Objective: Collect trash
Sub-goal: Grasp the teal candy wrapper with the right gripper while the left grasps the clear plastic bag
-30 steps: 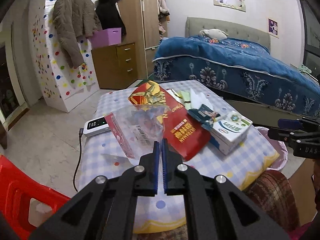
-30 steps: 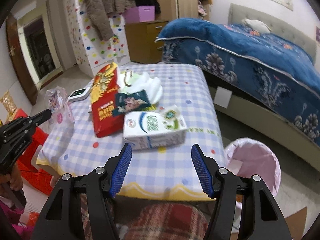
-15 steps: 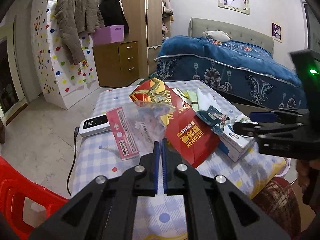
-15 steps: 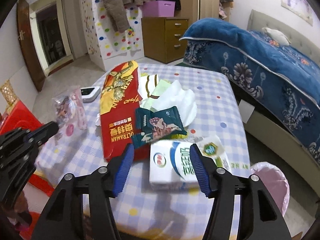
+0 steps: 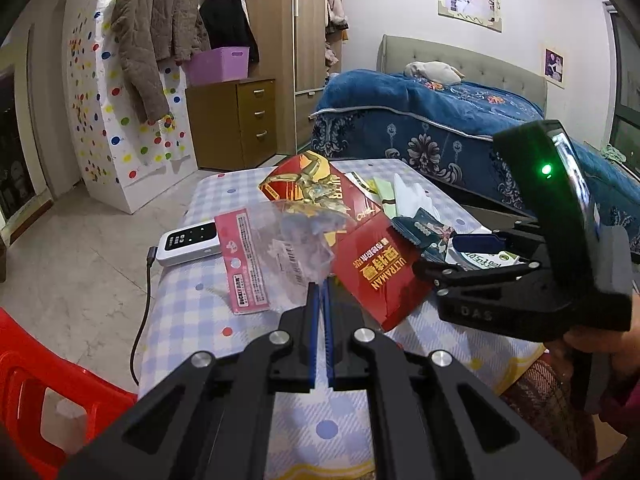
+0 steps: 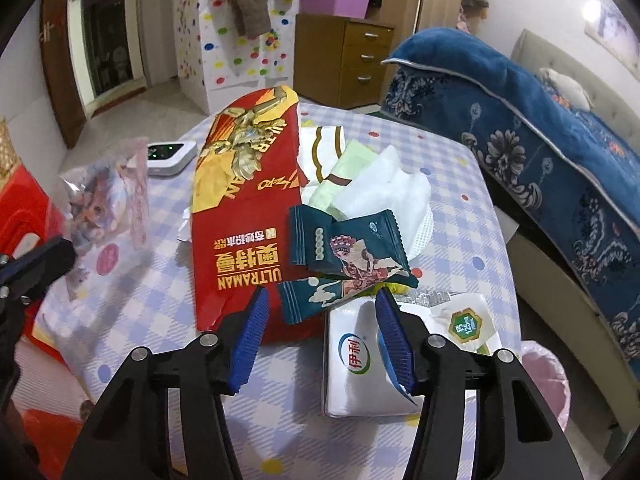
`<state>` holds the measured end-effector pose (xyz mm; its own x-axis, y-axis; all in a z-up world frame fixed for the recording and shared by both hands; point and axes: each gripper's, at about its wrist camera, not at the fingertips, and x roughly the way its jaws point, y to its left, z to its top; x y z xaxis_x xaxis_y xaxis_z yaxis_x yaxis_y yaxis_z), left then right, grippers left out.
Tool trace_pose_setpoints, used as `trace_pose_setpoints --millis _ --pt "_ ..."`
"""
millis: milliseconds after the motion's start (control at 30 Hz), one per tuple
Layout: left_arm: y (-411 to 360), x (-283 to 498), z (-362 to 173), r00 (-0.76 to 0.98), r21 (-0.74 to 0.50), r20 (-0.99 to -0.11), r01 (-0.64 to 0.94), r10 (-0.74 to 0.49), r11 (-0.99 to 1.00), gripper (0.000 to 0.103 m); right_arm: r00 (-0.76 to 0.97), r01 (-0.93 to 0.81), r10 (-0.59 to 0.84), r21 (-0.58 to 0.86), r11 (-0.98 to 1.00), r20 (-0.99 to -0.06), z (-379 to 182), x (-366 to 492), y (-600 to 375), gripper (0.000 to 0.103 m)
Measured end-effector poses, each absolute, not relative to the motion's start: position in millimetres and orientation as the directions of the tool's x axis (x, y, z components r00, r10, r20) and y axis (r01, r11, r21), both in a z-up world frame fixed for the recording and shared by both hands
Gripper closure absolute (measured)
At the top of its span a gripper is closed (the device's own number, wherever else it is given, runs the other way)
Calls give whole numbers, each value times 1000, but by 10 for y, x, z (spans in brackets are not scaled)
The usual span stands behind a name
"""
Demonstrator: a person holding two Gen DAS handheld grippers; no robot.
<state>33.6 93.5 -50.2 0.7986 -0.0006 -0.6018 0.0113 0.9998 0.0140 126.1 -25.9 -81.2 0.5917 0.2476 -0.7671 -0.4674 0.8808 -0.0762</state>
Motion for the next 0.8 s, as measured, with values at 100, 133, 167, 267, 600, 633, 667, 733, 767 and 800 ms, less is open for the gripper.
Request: trace_pose_setpoints --millis 100,133,167,267,600,633,667,733,767,800 --pt "938 310 -480 802 15 -597 6 4 1000 102 602 -463 221 -110 880 -767 -830 1263 -238 55" --pt "941 297 -469 803 17 -595 4 7 1000 102 610 -458 210 -125 880 -764 -826 1260 -235 61" --pt "941 291 -464 804 18 -595 2 9 1000 102 615 -456 202 -135 879 -762 -821 1254 -236 67" --pt "952 248 -426 809 22 -588 -5 17 1000 102 621 -451 209 -127 883 -756 -768 1230 -292 94" --pt "938 30 -8 862 1 -505 56 -48 998 103 676 -412 343 50 910 -652 -149 1009 -924 101" --pt "916 16 36 866 -5 -496 69 -62 998 103 679 -404 352 72 912 -644 -97 965 -1014 101" --pt "875 -1 88 870 -11 -486 90 -84 996 103 681 -394 361 97 914 -637 -53 917 -1118 101" --pt "775 -20 155 871 -21 -476 127 -122 992 103 687 -375 366 126 919 -628 -19 829 -1277 101" --pt "687 -24 188 869 -25 -472 158 -151 987 103 688 -364 366 139 921 -626 -15 793 -1353 101" --pt "626 -29 197 867 -25 -469 177 -168 984 103 690 -347 364 155 925 -626 -13 736 -1457 101"
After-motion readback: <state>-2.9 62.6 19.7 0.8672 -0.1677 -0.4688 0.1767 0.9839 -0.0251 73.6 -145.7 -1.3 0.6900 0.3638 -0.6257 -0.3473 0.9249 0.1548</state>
